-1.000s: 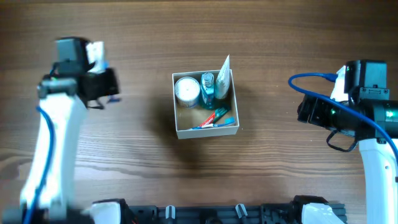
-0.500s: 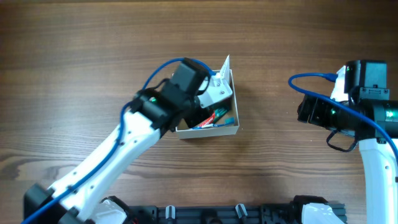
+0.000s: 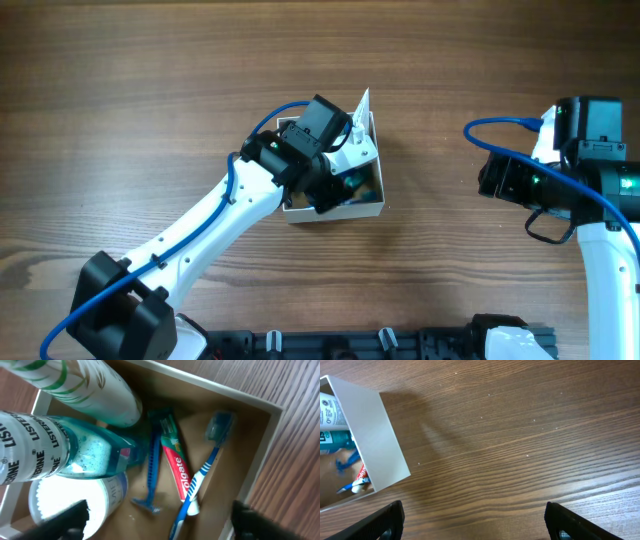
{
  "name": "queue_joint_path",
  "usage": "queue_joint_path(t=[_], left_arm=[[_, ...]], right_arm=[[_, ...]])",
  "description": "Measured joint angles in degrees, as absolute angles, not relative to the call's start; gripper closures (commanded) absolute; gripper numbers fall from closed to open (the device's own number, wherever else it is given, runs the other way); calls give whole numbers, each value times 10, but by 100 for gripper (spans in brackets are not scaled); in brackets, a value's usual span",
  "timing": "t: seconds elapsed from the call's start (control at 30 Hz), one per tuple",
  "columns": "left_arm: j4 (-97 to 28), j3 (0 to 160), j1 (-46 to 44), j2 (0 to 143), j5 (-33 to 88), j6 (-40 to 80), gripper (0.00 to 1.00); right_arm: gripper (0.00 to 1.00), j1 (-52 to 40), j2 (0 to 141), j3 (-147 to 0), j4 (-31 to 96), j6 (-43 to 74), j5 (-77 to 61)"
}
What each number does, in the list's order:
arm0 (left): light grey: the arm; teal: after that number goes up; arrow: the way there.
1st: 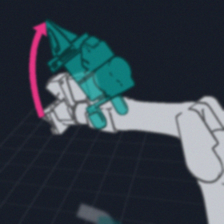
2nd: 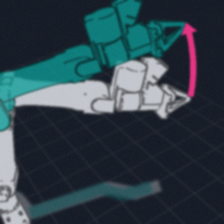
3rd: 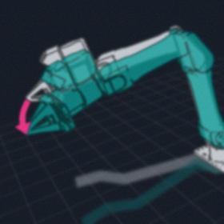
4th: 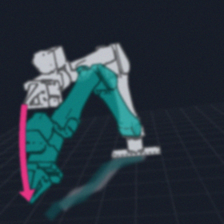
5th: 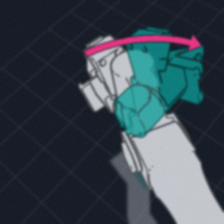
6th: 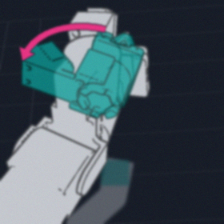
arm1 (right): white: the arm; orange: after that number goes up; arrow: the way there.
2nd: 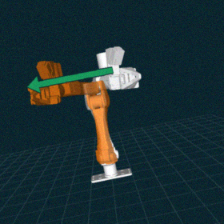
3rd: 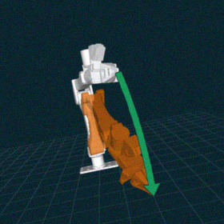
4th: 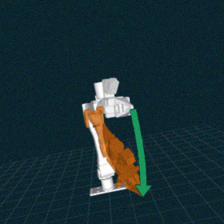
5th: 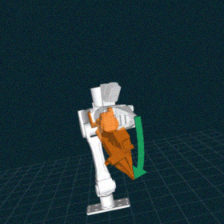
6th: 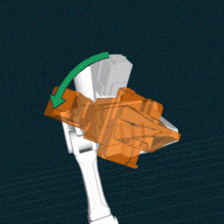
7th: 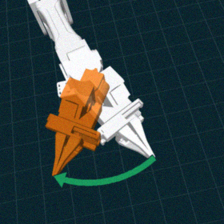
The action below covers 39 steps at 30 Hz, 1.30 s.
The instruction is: Pack container
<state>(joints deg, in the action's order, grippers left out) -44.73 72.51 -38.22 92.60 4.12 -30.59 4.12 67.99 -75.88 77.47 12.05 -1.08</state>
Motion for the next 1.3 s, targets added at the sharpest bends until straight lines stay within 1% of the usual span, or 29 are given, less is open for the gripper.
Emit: queue_joint_path(t=[0.07, 0.13, 0.27, 0.33, 0.4, 0.43, 0.47, 0.57, 0.63, 0.73, 0.8, 0.9, 1.0, 1.07, 1.1, 1.13, 1.23, 1.3], left_arm=[[-449, 725, -382, 924, 24, -288, 0], [-460, 725, -382, 899, -12, -245, 0], [-469, 724, -349, 797, -47, -173, 0], [-467, 724, -281, 743, -53, -131, 0], [-465, 724, -190, 711, -58, -86, 0], [-464, 724, -163, 707, -59, -74, 0], [-464, 724, -135, 707, -52, -63, 0], [-466, 724, -40, 719, -10, -34, 0], [-467, 724, -3, 732, 21, -24, 0], [-467, 724, 24, 747, 52, -20, 0], [-477, 724, 31, 750, 63, -17, 0], [-503, 724, 32, 750, 74, -11, 0], [-521, 719, 32, 732, 77, -7, 0], [-519, 696, 32, 682, 79, -7, 0], [-519, 671, 32, 606, 80, -7, 0], [-511, 651, 32, 561, 82, -6, 0], [-512, 572, 34, 394, 85, -3, 0], [-511, 547, 34, 319, 85, -1, 0]], right_arm=[[10, 41, 680, -759, 774, 121, -11], [10, 41, 680, -759, 764, 121, -12], [10, 38, 680, -758, 694, 106, -45], [10, 27, 680, -759, 641, 97, -57], [9, 12, 680, -759, 591, 90, -60], [6, 6, 682, -759, 574, 88, -60], [1, 1, 685, -760, 558, 86, -60], [0, -23, 731, -764, 518, 63, -55], [0, -30, 774, -764, 489, 44, -53], [0, -31, 817, -764, 455, 26, -44], [0, -31, 818, -764, 456, 12, -43], [0, -31, 799, -764, 485, 24, -31], [0, -31, 746, -759, 507, 44, -17], [0, -31, 663, -728, 506, 64, -12], [0, -31, 598, -707, 503, 69, -10], [0, -31, 562, -679, 483, 73, -10], [0, -31, 384, -560, 475, 77, -10], [0, -31, 309, -518, 466, 79, -10]])
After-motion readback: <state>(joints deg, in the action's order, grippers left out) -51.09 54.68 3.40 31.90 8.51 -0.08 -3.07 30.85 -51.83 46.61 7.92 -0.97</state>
